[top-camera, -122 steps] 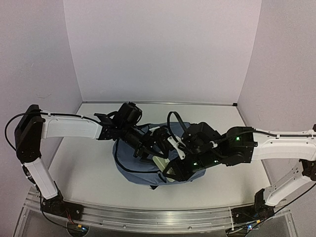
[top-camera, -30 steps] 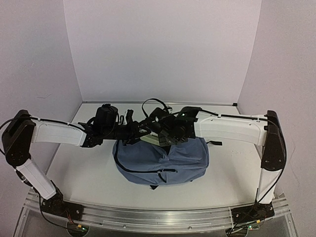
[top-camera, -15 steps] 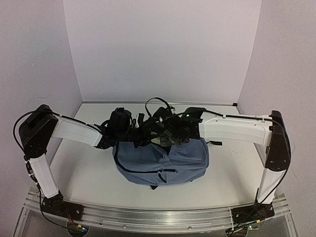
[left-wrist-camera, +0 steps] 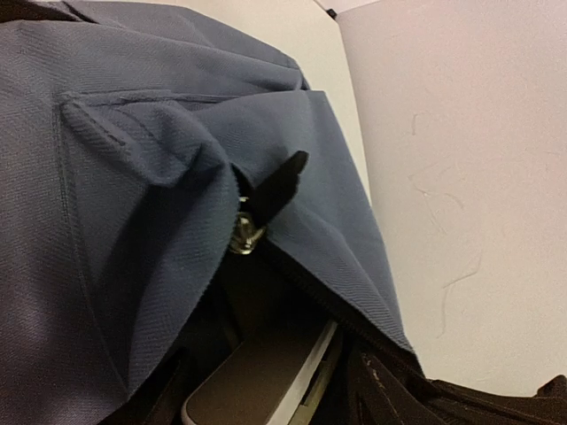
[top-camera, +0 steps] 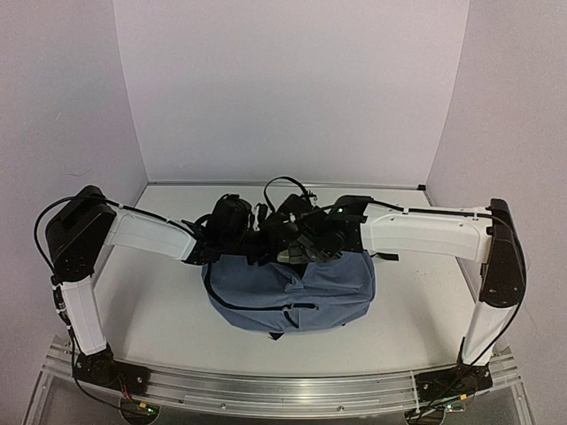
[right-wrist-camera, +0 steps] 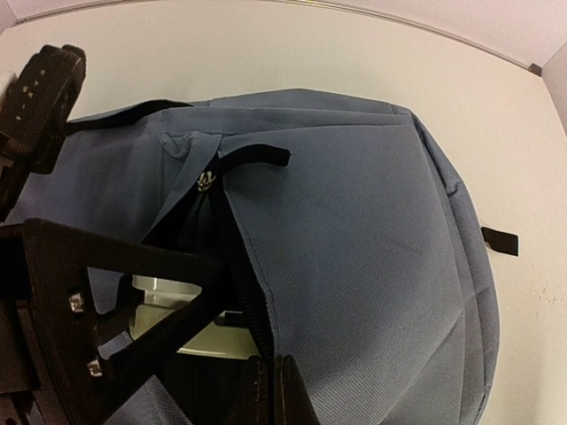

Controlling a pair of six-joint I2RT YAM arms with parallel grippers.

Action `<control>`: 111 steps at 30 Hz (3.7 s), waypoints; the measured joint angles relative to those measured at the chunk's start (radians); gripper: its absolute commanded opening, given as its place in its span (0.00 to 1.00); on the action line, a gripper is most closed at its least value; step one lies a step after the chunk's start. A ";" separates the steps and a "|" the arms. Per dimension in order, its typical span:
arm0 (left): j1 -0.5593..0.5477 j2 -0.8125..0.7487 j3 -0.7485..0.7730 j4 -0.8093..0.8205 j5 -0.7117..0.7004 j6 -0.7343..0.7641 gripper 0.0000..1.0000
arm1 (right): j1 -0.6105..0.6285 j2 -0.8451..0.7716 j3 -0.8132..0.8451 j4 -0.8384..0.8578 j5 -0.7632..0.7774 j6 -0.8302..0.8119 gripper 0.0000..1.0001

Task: Pack the student bag
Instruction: Place the stationery in the student bag, then zip the student bag at the center of the board.

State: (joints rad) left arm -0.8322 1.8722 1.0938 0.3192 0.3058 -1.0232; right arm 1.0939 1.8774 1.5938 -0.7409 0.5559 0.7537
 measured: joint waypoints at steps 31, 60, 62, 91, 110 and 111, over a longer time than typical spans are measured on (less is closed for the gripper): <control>-0.046 0.030 0.106 -0.162 -0.028 0.086 0.27 | 0.000 -0.008 -0.013 0.009 -0.001 0.008 0.00; -0.079 -0.249 -0.026 -0.375 -0.258 0.116 0.59 | 0.000 -0.034 -0.035 0.032 -0.017 0.016 0.00; -0.079 -0.251 -0.033 -0.398 -0.275 0.108 0.61 | 0.000 -0.034 -0.035 0.035 -0.021 0.016 0.00; -0.043 -0.100 0.017 -0.358 -0.147 0.108 0.07 | -0.029 -0.062 -0.179 0.244 -0.221 0.015 0.00; -0.043 -0.067 0.096 -0.355 -0.090 0.111 0.00 | -0.129 -0.205 -0.288 0.426 -0.474 -0.046 0.83; -0.043 -0.060 0.104 -0.355 -0.086 0.111 0.00 | -0.140 -0.234 -0.296 0.433 -0.477 -0.050 0.86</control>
State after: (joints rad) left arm -0.8752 1.8119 1.1979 -0.0354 0.2202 -0.9127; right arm 0.9536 1.6430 1.2981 -0.3080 0.0792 0.7041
